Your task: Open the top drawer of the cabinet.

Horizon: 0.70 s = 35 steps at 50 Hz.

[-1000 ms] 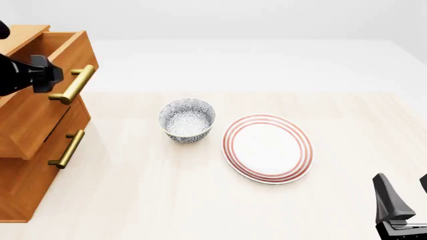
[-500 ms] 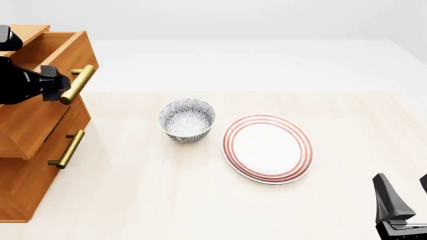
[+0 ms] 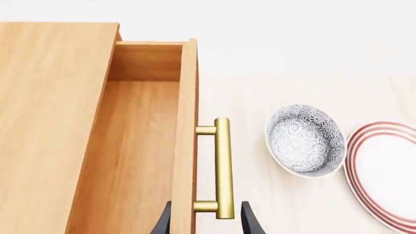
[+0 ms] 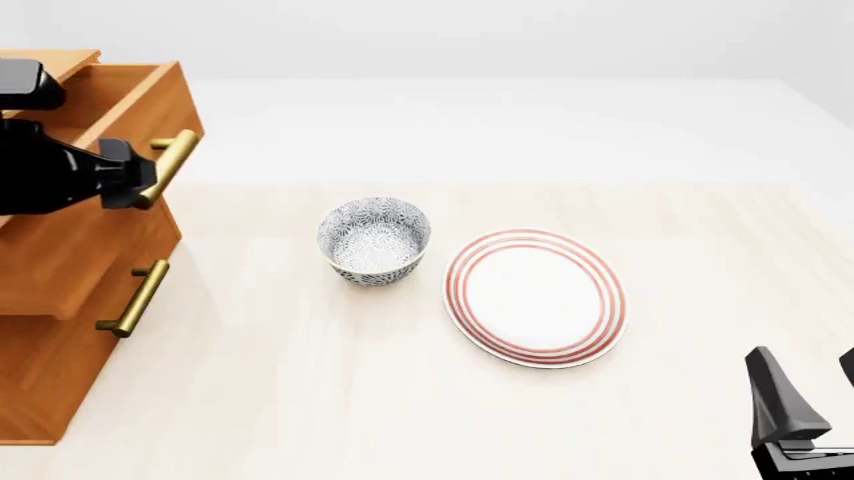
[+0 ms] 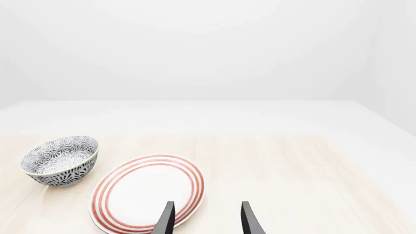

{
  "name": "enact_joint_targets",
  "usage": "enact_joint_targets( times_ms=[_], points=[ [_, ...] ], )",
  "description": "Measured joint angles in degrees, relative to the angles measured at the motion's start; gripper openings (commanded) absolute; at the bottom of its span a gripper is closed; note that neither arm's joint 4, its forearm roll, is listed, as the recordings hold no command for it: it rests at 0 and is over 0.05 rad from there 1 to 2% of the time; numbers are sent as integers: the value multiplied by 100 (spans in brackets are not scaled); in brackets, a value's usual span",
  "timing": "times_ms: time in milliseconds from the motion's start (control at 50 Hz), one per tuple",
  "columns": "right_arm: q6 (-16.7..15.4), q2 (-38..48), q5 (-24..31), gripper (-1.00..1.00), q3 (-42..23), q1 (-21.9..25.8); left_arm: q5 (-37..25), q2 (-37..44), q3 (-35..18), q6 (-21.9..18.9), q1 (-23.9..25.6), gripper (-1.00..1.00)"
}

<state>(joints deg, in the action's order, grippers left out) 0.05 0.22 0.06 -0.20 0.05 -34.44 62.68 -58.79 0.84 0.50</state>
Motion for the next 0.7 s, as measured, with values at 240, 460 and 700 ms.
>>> enact_joint_targets(
  times_ms=[240,460,700],
  points=[
    [0,0,0,100,0,0,-63,-45,-2,-17,162,100],
    [0,0,0,100,0,0,-116,-104,-15,41,350,100],
    [0,0,0,100,0,0,-162,-162,-25,69,508,100]
  ],
)
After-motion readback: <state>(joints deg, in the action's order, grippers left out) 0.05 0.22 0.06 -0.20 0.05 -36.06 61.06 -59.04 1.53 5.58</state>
